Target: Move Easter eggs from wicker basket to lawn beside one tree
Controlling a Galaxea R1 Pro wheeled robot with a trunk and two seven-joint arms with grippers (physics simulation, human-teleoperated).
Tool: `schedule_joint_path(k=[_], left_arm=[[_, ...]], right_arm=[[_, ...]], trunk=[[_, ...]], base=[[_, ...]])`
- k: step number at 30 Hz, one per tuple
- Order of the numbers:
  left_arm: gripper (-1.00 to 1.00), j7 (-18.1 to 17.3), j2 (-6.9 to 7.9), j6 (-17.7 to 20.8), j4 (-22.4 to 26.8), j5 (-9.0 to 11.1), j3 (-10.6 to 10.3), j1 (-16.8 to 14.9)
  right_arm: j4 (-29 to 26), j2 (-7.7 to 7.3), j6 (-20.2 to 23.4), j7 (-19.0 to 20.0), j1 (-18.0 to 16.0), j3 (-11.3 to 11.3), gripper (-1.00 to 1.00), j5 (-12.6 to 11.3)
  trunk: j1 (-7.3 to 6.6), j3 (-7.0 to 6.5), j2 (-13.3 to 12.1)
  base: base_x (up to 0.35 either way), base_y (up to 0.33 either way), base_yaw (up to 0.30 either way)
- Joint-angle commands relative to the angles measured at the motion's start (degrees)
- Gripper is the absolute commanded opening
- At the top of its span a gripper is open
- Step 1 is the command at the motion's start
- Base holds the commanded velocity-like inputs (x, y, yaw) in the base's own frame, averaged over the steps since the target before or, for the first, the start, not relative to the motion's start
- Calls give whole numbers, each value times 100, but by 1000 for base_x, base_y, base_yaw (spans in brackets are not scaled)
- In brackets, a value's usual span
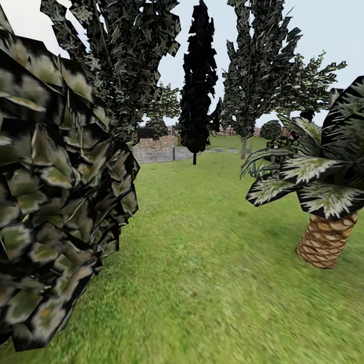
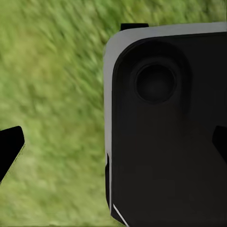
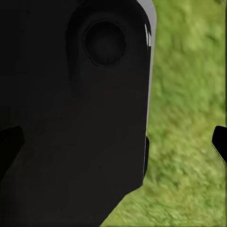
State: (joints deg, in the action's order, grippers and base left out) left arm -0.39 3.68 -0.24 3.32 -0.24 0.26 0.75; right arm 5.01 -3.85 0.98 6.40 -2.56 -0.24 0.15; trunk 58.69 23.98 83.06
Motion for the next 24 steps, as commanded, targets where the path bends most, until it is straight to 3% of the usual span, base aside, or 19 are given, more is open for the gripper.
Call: schedule_joint_path(k=[1, 11, 24], left_arm=[[100, -4, 1, -1, 11, -3, 2, 4], [100, -4, -6, 4, 11, -3, 5, 4], [100, -4, -7, 6, 11, -3, 6, 4]], right_arm=[[9, -2, 11, 15, -7, -4, 100, -2], [9, -31, 10, 10, -7, 1, 100, 11], [9, -28, 15, 11, -7, -5, 100, 4]], trunk=[[4, 5, 2], [4, 5, 2], [4, 5, 2]], base=[[330, 46, 107], [339, 42, 95], [345, 1, -200]])
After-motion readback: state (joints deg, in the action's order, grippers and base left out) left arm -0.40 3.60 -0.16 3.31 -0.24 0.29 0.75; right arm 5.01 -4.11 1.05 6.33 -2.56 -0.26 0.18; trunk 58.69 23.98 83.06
